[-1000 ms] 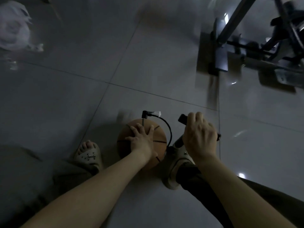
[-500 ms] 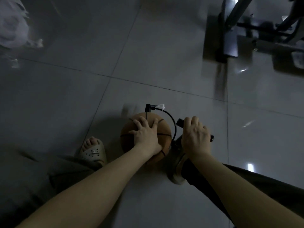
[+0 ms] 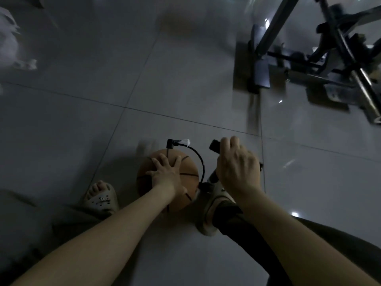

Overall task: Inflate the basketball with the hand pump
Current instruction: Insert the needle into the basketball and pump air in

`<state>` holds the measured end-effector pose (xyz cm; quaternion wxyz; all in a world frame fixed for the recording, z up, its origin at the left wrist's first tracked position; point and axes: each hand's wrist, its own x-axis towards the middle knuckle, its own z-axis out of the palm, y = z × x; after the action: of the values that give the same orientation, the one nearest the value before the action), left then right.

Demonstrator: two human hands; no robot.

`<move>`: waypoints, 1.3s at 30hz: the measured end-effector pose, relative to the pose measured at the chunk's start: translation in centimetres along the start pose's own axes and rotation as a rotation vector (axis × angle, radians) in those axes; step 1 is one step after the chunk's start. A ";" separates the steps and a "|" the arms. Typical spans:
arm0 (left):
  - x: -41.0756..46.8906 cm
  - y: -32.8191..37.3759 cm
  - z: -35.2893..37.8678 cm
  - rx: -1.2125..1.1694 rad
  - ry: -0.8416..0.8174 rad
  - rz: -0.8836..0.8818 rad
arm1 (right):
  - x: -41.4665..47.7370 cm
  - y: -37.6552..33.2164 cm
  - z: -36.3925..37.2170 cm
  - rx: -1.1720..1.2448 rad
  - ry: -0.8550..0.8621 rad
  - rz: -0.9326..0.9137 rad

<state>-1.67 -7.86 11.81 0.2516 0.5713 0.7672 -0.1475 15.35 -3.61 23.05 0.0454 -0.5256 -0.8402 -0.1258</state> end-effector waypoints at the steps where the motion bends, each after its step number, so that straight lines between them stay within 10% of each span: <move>1: 0.2 -0.1 -0.1 -0.003 -0.006 -0.012 | -0.3 -0.4 1.2 0.001 -0.012 0.011; 19: 0.0 -0.5 0.1 -0.050 0.024 -0.012 | 1.1 -1.7 6.8 0.050 -0.251 -0.013; 28: -0.8 -0.3 0.3 -0.092 0.044 -0.015 | 4.9 1.4 -4.0 0.023 0.119 -0.052; 39: 0.8 -1.4 0.0 -0.101 0.011 -0.010 | 2.5 0.1 6.0 0.000 -0.042 -0.005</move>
<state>-3.17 -7.66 11.29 0.2755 0.5548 0.7778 -0.1066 14.64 0.14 17.83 0.0275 -0.5262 -0.8422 -0.1147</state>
